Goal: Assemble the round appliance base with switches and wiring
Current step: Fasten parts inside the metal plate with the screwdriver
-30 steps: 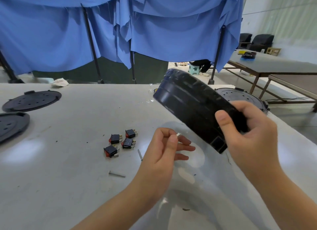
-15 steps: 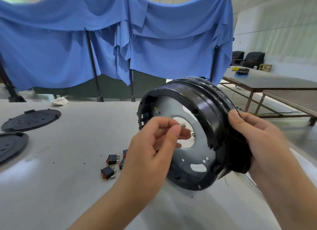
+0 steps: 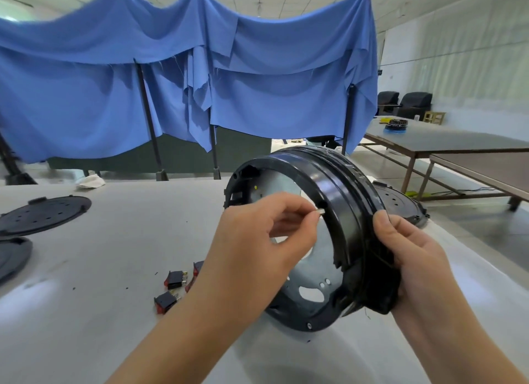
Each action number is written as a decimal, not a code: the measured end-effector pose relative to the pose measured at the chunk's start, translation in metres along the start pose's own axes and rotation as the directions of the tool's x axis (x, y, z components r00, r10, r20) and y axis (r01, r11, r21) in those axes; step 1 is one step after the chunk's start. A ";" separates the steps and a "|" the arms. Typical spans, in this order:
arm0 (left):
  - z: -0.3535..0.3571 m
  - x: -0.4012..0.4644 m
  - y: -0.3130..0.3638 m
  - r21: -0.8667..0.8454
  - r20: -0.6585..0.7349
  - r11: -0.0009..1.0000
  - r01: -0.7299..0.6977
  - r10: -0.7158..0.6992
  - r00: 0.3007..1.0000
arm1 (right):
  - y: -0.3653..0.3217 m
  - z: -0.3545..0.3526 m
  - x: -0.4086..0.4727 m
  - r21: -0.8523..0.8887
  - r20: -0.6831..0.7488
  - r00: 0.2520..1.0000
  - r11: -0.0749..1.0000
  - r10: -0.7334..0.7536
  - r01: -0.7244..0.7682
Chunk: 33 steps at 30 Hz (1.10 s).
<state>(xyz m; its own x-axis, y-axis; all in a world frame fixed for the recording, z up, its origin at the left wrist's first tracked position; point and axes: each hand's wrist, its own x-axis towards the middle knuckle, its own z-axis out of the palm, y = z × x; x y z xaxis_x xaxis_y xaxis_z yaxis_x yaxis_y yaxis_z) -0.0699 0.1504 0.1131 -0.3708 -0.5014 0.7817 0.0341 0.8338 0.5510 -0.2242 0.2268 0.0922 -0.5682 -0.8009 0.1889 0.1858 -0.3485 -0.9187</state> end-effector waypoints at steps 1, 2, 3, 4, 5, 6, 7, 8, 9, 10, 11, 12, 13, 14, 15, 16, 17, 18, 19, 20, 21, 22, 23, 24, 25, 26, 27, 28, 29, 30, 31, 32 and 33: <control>0.000 0.000 0.000 0.019 -0.005 1.000 -0.008 0.008 1.000 | 0.001 -0.001 0.000 -0.008 -0.002 1.000 1.000 -0.014 0.014; 0.000 0.000 0.000 0.039 -0.010 0.999 -0.015 0.016 1.000 | 0.002 -0.002 0.000 -0.017 -0.003 1.000 1.000 -0.027 0.027; 0.000 0.000 0.000 0.057 -0.015 0.998 -0.020 0.021 1.000 | 0.003 -0.002 0.000 -0.026 -0.005 0.999 0.999 -0.039 0.038; 0.000 0.001 0.000 0.069 -0.020 0.997 -0.022 0.024 1.000 | 0.004 -0.002 0.000 -0.036 -0.007 0.999 0.998 -0.050 0.049; -0.001 0.001 0.000 0.080 -0.026 0.997 -0.024 0.026 0.999 | 0.004 -0.002 -0.001 -0.046 -0.009 0.998 0.997 -0.061 0.061; -0.001 0.001 0.000 0.093 -0.030 0.995 -0.028 0.031 0.999 | 0.005 -0.001 -0.001 -0.053 -0.011 0.997 0.996 -0.071 0.070; -0.001 0.001 -0.001 0.111 -0.032 0.993 -0.036 0.040 0.999 | 0.005 -0.001 -0.001 -0.056 -0.014 0.997 0.995 -0.079 0.078; 0.000 0.000 -0.001 0.132 -0.033 0.990 -0.048 0.053 0.998 | 0.005 -0.001 -0.001 -0.060 -0.016 0.996 0.995 -0.084 0.083; 0.000 0.000 -0.001 0.155 -0.033 0.986 -0.061 0.067 0.997 | 0.006 -0.001 -0.001 -0.064 -0.018 0.996 0.994 -0.087 0.086; 0.000 0.000 -0.001 0.180 -0.034 0.981 -0.075 0.083 0.996 | 0.006 -0.001 -0.001 -0.070 -0.019 0.996 0.994 -0.090 0.089; 0.001 0.000 -0.002 0.207 -0.035 0.974 -0.090 0.099 0.994 | 0.007 -0.001 -0.001 -0.073 -0.020 0.995 0.993 -0.093 0.091; 0.001 0.000 -0.002 0.231 -0.035 0.968 -0.103 0.114 0.993 | 0.007 -0.001 -0.001 -0.076 -0.019 0.995 0.993 -0.095 0.093; 0.001 0.000 -0.003 0.249 -0.034 0.962 -0.114 0.126 0.991 | 0.007 -0.002 -0.002 -0.078 -0.017 0.995 0.992 -0.098 0.096; 0.001 0.001 -0.003 0.258 -0.032 0.959 -0.122 0.135 0.990 | 0.007 -0.002 -0.001 -0.079 -0.016 0.995 0.992 -0.099 0.098; 0.000 0.001 -0.004 0.257 -0.027 0.958 -0.128 0.140 0.990 | 0.007 -0.002 -0.001 -0.078 -0.014 0.995 0.992 -0.100 0.099; -0.001 0.002 -0.004 0.248 -0.016 0.960 -0.132 0.140 0.990 | 0.007 -0.002 -0.001 -0.078 -0.011 0.995 0.992 -0.100 0.099; -0.002 0.003 -0.005 0.229 -0.004 0.965 -0.130 0.135 0.991 | 0.007 -0.002 -0.001 -0.077 -0.009 0.995 0.992 -0.100 0.099; -0.002 0.004 -0.006 0.201 0.006 0.972 -0.119 0.120 0.993 | 0.006 -0.002 -0.001 -0.076 -0.007 0.995 0.992 -0.099 0.098; -0.003 0.004 -0.006 0.161 0.010 0.982 -0.094 0.094 0.996 | 0.006 -0.003 -0.001 -0.073 -0.006 0.995 0.992 -0.099 0.098; -0.003 0.005 -0.006 0.103 0.011 0.993 -0.052 0.051 0.999 | 0.006 -0.003 -0.001 -0.071 -0.003 0.995 0.993 -0.099 0.098; -0.003 0.005 -0.007 0.020 0.012 1.000 0.011 -0.011 1.000 | 0.006 -0.003 -0.001 -0.069 -0.001 0.995 0.993 -0.099 0.099; -0.003 0.006 -0.007 -0.080 0.019 0.993 0.090 -0.089 0.996 | 0.006 -0.003 -0.001 -0.067 0.001 0.995 0.993 -0.099 0.099; -0.003 0.006 -0.007 -0.173 0.035 0.971 0.165 -0.161 0.986 | 0.006 -0.003 0.000 -0.066 0.002 0.995 0.993 -0.100 0.100; -0.003 0.006 -0.007 -0.223 0.048 0.952 0.211 -0.205 0.978 | 0.006 -0.003 0.000 -0.064 0.000 0.995 0.993 -0.101 0.101; -0.003 0.005 -0.007 -0.219 0.050 0.952 0.212 -0.206 0.977 | 0.006 -0.003 0.000 -0.066 -0.002 0.995 0.992 -0.104 0.104; -0.003 0.005 -0.006 -0.158 0.041 0.972 0.172 -0.167 0.985 | 0.007 -0.003 0.000 -0.070 -0.004 0.994 0.992 -0.107 0.106; -0.003 0.004 -0.005 -0.058 0.031 0.993 0.107 -0.105 0.994 | 0.007 -0.003 0.000 -0.074 -0.007 0.994 0.991 -0.108 0.108; -0.003 0.004 -0.004 0.053 0.025 0.998 0.032 -0.034 0.999 | 0.007 -0.003 0.001 -0.077 -0.010 0.994 0.991 -0.109 0.108; -0.003 0.003 -0.002 0.156 0.019 0.987 -0.040 0.037 0.999 | 0.007 -0.003 0.001 -0.079 -0.013 0.994 0.991 -0.110 0.109; -0.003 0.002 -0.001 0.240 0.017 0.966 -0.097 0.096 0.995 | 0.007 -0.003 0.001 -0.083 -0.015 0.994 0.991 -0.111 0.110; -0.003 0.002 -0.001 0.301 0.018 0.944 -0.135 0.136 0.991 | 0.007 -0.003 0.000 -0.087 -0.018 0.993 0.990 -0.113 0.111; -0.002 0.001 0.000 0.342 0.021 0.926 -0.159 0.161 0.987 | 0.007 -0.003 0.000 -0.092 -0.019 0.993 0.989 -0.115 0.113; -0.002 0.000 0.000 0.369 0.024 0.913 -0.177 0.180 0.983 | 0.007 -0.003 0.000 -0.095 -0.020 0.993 0.989 -0.119 0.117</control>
<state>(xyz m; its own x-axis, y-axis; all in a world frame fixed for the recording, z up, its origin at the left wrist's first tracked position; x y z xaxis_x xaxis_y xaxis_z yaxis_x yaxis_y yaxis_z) -0.0680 0.1503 0.1140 -0.3811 -0.3370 0.8609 -0.2456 0.9346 0.2572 -0.2254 0.2261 0.0844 -0.6018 -0.7441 0.2900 0.0413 -0.3917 -0.9192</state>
